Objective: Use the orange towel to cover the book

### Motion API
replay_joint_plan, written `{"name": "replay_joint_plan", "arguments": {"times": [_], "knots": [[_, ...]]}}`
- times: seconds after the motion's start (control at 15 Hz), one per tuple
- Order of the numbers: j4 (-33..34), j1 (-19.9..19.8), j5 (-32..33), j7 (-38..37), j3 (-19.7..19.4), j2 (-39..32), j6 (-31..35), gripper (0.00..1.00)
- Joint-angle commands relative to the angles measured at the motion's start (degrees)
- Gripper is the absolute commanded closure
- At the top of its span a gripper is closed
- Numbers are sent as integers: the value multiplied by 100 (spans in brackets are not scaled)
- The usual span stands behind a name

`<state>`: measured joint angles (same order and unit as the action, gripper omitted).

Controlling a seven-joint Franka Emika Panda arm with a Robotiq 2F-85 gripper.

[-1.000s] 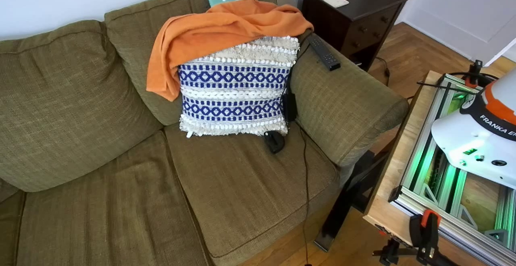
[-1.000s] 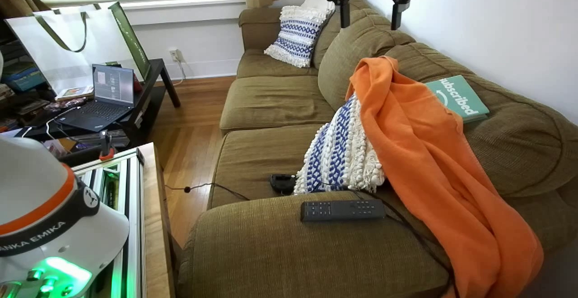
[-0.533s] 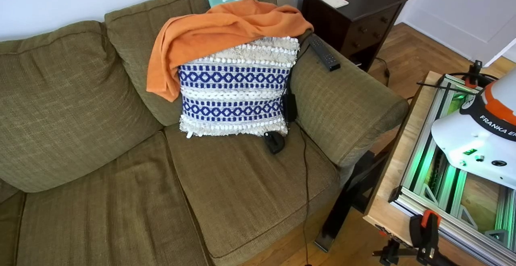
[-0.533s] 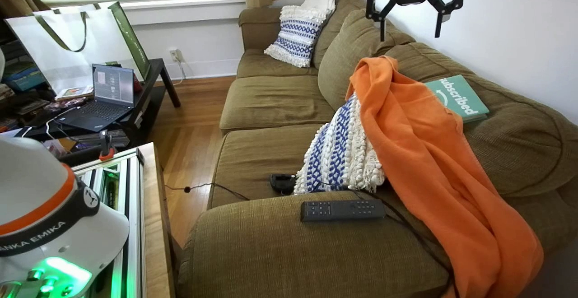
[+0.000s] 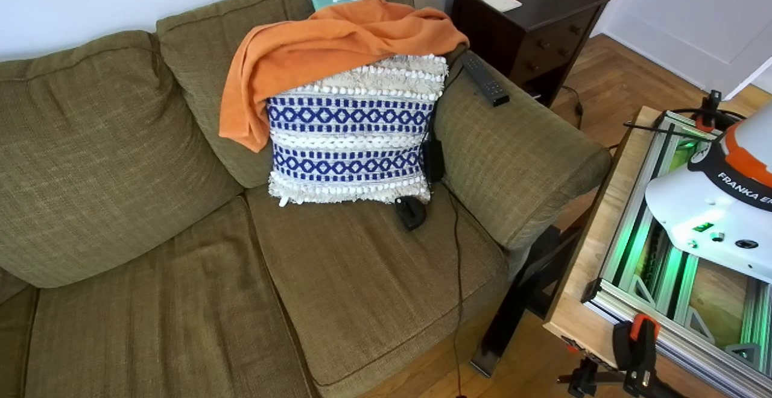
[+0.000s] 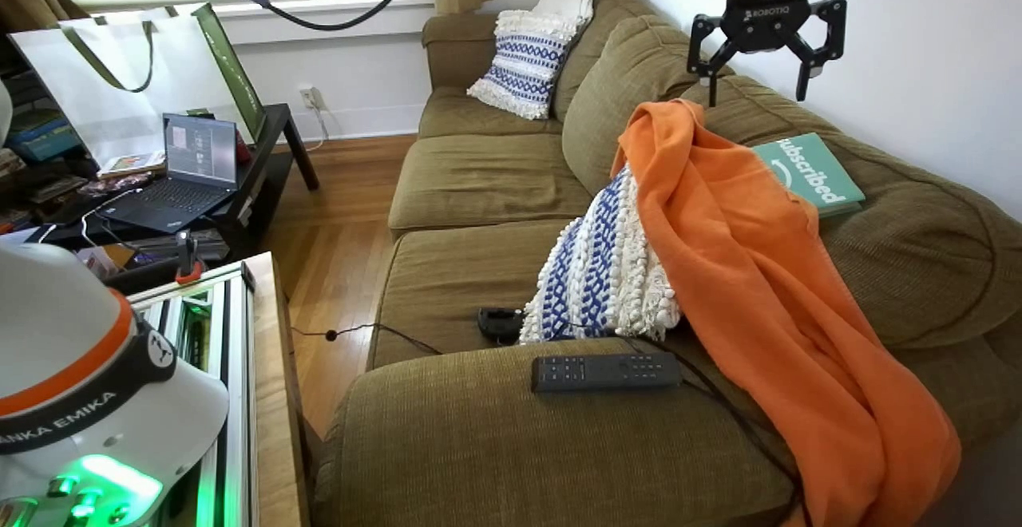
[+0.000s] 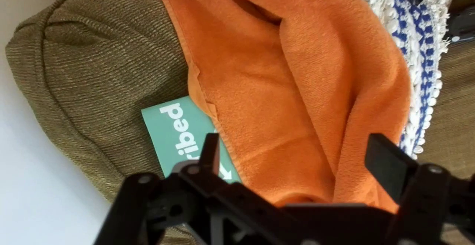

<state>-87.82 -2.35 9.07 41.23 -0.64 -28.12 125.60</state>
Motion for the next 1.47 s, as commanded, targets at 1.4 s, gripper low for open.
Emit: {"name": "replay_joint_plan", "arguments": {"times": [1.4], "knots": [[1615,-597,-85,1789,476,-2056,951,0]]}}
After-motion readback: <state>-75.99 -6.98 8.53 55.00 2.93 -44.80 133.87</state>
